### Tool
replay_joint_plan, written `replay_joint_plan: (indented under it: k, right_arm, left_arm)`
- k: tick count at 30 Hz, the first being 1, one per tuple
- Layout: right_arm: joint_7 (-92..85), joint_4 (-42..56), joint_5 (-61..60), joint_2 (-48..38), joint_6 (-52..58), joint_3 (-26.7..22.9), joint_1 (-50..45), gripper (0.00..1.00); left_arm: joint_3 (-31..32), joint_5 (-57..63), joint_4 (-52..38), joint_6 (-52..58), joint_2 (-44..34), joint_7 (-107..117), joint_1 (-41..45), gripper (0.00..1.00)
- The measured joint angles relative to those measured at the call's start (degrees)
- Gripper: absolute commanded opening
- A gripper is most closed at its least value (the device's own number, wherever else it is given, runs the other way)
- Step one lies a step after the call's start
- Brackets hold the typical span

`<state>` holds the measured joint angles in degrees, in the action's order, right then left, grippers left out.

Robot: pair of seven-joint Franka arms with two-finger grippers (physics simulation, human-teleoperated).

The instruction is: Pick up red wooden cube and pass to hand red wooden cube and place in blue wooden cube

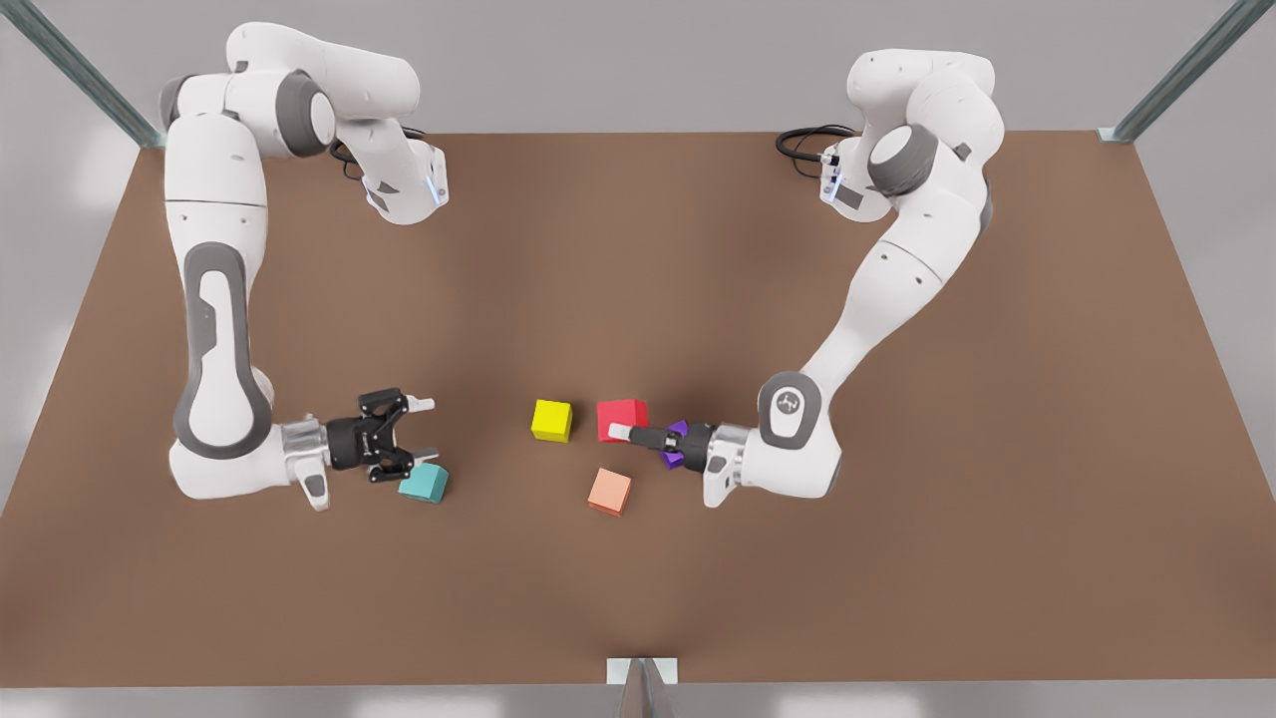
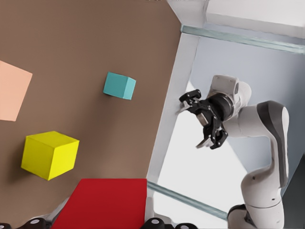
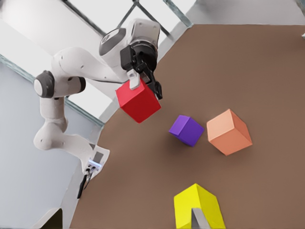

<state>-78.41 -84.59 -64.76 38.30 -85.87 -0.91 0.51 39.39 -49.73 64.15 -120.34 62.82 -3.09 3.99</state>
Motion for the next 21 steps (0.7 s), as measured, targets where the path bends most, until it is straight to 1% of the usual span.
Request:
replay_joint_plan:
  k: [6, 12, 18, 21]
  right_arm:
    - [-21.1, -5.8, -9.2, -0.9, -6.9, 0.0, -3.7, 1.0]
    - [-36.7, -8.9, -17.7, -1.3, -13.8, 0.2, -8.1, 1.0]
    - [-48.2, -10.5, -24.0, -0.4, -16.5, 3.8, -9.2, 1.0]
    - [-52.8, -10.7, -27.1, 0.3, -17.2, 4.8, -10.3, 1.0]
  left_arm:
    - [0.0, -2.1, 0.1, 0.3, 0.2, 1.4, -0.7, 0.71]
    - [0.0, -2.5, 0.1, 0.4, 0.2, 2.4, -0.8, 0.71]
    - [0.0, -2.5, 0.3, 0.5, 0.3, 1.5, -0.8, 0.71]
    - [0.0, -2.5, 0.4, 0.5, 0.3, -0.4, -0.8, 0.71]
